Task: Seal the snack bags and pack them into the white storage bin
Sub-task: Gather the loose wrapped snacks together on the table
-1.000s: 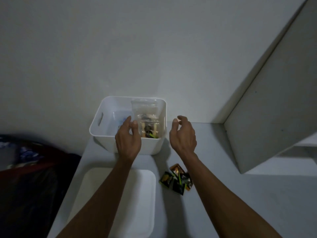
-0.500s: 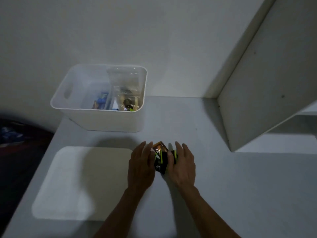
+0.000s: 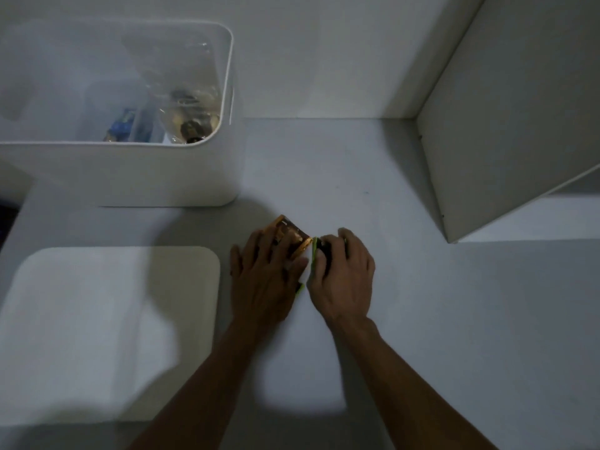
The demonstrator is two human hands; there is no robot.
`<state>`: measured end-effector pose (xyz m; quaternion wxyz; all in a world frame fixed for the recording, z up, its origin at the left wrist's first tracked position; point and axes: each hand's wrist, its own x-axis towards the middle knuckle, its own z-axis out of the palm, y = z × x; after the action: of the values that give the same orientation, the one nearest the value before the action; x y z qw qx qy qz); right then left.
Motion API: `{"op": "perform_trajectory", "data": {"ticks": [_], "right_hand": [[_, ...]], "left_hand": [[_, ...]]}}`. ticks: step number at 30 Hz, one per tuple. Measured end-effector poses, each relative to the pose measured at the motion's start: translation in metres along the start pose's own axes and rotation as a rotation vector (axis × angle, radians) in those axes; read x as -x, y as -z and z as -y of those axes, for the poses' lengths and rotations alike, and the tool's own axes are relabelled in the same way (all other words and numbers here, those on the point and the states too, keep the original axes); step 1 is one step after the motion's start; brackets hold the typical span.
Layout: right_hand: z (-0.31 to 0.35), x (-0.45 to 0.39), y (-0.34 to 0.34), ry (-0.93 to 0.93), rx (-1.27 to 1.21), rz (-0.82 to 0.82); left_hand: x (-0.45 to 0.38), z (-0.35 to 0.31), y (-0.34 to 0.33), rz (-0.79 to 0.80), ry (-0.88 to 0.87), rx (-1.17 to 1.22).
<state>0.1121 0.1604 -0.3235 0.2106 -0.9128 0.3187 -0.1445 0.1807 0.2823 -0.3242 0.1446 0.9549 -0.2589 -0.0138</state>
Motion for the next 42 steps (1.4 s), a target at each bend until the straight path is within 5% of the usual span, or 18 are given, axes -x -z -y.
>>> {"op": "perform_trajectory", "data": {"ticks": [7, 14, 28, 42], "right_hand": [[-0.019, -0.033, 0.007, 0.094, 0.184, -0.052], [-0.020, -0.058, -0.009, 0.079, 0.097, -0.188], [-0.013, -0.047, -0.006, 0.041, 0.113, -0.192], [0.035, 0.051, 0.072, -0.211, -0.217, 0.126]], "left_hand": [[-0.030, 0.000, -0.007, -0.088, -0.030, -0.031], [-0.048, -0.007, -0.012, -0.227, -0.039, -0.081], [-0.043, -0.007, -0.019, -0.340, -0.105, -0.019], [0.049, -0.036, 0.066, -0.318, 0.421, 0.350]]}}
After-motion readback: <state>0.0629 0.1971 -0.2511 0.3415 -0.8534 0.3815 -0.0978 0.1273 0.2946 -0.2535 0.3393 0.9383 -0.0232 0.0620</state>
